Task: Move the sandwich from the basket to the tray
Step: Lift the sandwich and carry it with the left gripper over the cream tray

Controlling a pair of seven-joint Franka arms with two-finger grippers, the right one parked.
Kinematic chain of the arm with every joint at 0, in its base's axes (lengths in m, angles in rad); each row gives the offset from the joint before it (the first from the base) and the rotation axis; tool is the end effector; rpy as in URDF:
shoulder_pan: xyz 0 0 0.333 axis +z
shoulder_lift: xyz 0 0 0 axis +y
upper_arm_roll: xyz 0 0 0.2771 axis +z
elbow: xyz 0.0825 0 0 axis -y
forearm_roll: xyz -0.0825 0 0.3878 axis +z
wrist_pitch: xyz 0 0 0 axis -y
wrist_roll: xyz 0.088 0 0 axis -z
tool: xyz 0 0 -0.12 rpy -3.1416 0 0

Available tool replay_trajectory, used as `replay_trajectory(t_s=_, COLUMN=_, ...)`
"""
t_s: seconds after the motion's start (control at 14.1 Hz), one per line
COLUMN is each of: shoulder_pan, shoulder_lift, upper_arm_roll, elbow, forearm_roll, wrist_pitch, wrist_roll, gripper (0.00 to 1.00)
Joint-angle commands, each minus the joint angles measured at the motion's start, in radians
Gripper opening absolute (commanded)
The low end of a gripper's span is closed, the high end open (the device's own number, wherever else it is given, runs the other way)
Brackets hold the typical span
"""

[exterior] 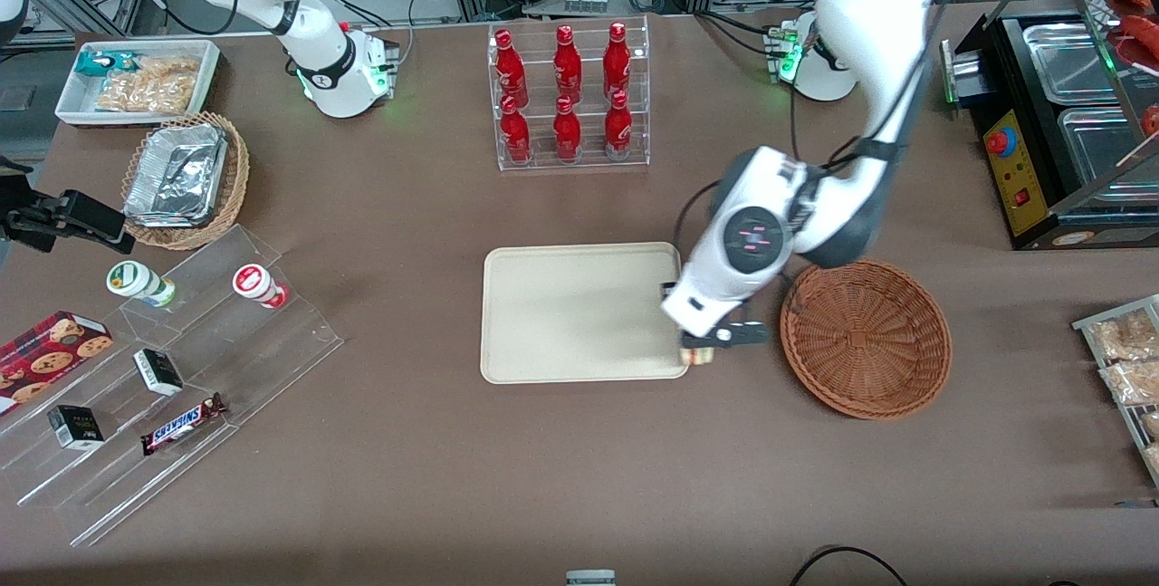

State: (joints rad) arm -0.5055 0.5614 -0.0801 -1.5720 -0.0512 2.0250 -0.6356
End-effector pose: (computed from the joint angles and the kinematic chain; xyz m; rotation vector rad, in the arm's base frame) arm 0.5542 -0.3658 0.2590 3.1205 0.1326 -0.2159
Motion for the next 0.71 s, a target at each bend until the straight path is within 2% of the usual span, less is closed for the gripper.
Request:
replay_trajectory(t_s=0.0, shoulder_pan=-0.077, shoulder_lift=0.127, upper_arm_roll=0.016, elbow=0.171, forearm_roll=-0.007, wrist_pitch=-0.046, wrist_roll=-0.116, gripper=0.06)
replay_trajectory(t_s=0.21, shoulder_pan=-0.149, shoulder_lift=0.221, upper_arm_roll=0.016, elbow=0.272, forearm_roll=-0.004, wrist_pitch=-0.046, wrist_roll=-0.237, gripper=0.06)
replay_trajectory(t_s=0.64, shoulder_pan=-0.194, shoulder_lift=0.288, upper_arm_roll=0.016, elbow=0.336, forearm_roll=-0.004, wrist_pitch=-0.035, wrist_roll=-0.233, gripper=0.07)
